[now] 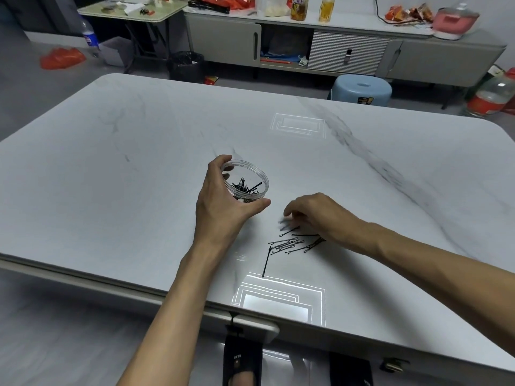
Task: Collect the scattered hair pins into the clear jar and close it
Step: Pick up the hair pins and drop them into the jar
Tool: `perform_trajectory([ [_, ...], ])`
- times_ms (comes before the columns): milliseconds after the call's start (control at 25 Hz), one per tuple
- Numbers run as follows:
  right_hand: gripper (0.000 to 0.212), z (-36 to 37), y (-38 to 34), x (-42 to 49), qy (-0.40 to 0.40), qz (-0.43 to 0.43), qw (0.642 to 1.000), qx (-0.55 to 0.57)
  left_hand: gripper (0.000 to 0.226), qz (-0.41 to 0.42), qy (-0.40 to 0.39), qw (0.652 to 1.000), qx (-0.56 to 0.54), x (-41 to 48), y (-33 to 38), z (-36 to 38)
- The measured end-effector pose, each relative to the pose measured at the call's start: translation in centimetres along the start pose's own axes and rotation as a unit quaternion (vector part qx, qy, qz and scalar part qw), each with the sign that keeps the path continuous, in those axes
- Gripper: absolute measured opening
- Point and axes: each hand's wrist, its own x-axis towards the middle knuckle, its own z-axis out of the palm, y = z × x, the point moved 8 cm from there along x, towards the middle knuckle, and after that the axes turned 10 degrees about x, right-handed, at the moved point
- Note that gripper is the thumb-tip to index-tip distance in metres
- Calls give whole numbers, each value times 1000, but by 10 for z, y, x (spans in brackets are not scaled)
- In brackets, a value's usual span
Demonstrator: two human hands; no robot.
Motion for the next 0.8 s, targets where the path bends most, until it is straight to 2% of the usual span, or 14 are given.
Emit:
perform_trajectory([
  [120, 11, 8, -4, -2, -23, -17, 999, -16, 92, 1, 1, 1000, 0, 0, 1, 0],
  [240, 10, 11, -8, -2, -12, -38, 997, -61, 92, 0, 0, 1000, 1, 0, 0, 1],
  [320, 9, 11, -6, -2, -11, -19, 997, -71, 92, -1, 0, 1000, 1, 0, 0, 1],
  [360, 9, 3, -4, -1, 9, 12, 999, -40, 92, 1, 1, 1000, 1, 0, 0, 1],
  [440, 15, -29, -1, 5, 108, 66, 988, 88, 92, 4, 3, 1000, 5, 0, 0, 0],
  [520, 18, -71, -13, 13, 207, 37, 962, 177, 93, 5, 4, 1000, 7, 0, 1, 1],
  [560, 16, -86, -27, 20, 215, 9, 960, 180, 93, 5, 3, 1000, 7, 1, 1, 1],
  [640, 9, -94, -60, 38, 156, -43, 978, 129, 93, 7, 0, 1000, 8, 0, 2, 3],
  [720, 10, -82, -83, 50, 94, -82, 990, 59, 93, 9, -1, 1000, 5, 1, 3, 3],
  [800, 14, -84, -81, 51, 129, -83, 985, 78, 93, 6, 4, 1000, 3, 2, 1, 1],
])
